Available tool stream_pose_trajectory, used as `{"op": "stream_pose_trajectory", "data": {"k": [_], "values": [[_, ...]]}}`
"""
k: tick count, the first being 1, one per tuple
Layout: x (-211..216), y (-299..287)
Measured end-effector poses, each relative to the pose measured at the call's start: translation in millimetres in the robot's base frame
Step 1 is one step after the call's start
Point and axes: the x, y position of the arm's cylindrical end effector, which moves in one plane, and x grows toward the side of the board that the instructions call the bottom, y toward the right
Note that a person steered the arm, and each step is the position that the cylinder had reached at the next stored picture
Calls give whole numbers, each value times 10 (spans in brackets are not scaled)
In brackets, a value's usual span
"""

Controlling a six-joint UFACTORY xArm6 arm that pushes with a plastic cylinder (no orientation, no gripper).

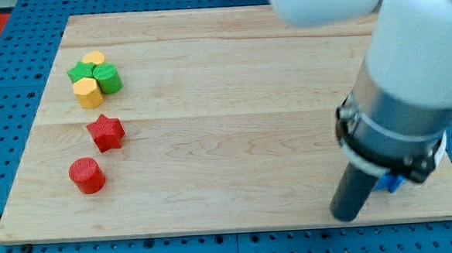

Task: Move the red circle towards the blue cube

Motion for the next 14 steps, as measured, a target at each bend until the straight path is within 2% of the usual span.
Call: {"op": "stream_pose_trajectory", "data": {"k": [1,3,4,5,6,8,9,11,14], "values": [[11,-563],[2,-2627],[-158,-3648],[-452,-4274],[-660,-4200],[-687,-2780],[-750,-2464],[-1141,-2385],[-1183,-1313]]}}
